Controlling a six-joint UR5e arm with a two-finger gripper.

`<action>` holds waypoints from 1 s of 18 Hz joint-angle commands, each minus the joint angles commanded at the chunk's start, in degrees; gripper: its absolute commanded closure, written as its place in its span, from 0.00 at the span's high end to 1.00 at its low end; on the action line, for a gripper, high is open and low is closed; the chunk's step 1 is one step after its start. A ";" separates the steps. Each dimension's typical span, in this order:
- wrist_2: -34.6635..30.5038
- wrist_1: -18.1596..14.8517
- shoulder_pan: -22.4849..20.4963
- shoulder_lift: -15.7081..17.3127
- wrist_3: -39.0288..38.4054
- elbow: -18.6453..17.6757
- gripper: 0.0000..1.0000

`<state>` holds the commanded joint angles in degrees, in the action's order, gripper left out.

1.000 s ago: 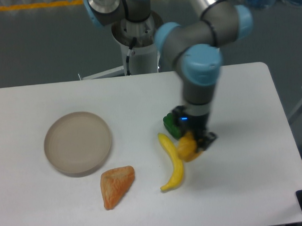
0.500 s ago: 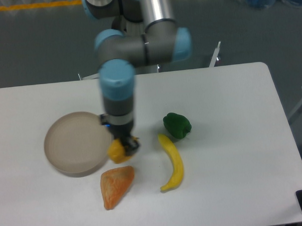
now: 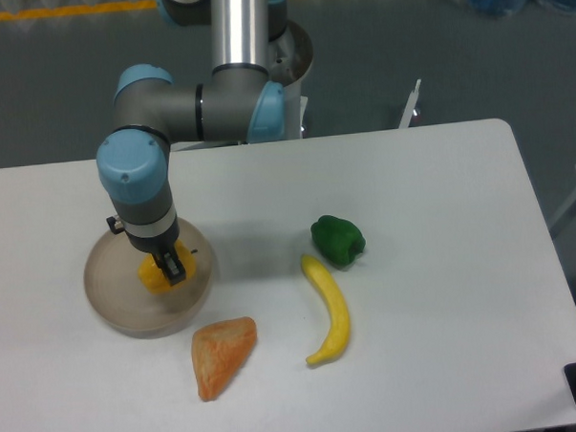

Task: Place the yellow pepper on the plate
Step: 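Lower the yellow pepper onto the plate and open the gripper, then lift the open gripper away from the plate toward the banana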

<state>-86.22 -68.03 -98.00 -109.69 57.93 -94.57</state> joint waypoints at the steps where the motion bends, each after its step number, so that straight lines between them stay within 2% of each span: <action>1: 0.00 0.00 0.00 0.00 -0.80 0.00 0.65; 2: 0.09 0.09 0.09 0.00 -1.41 0.09 0.74; 3: 0.09 0.09 0.35 -0.17 -2.03 0.09 0.75; 8: 0.09 0.09 0.79 0.26 -2.74 0.70 1.00; 11: -0.17 0.00 0.62 0.79 -3.88 1.84 1.00; 13: -0.79 0.00 -0.26 1.40 -3.97 3.86 1.00; 16: -0.79 -0.26 -6.13 1.93 -3.88 8.16 1.00; 18: -0.70 -0.53 -11.66 1.67 -2.57 11.06 1.00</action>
<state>-86.92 -68.55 -109.66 -108.01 55.36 -83.51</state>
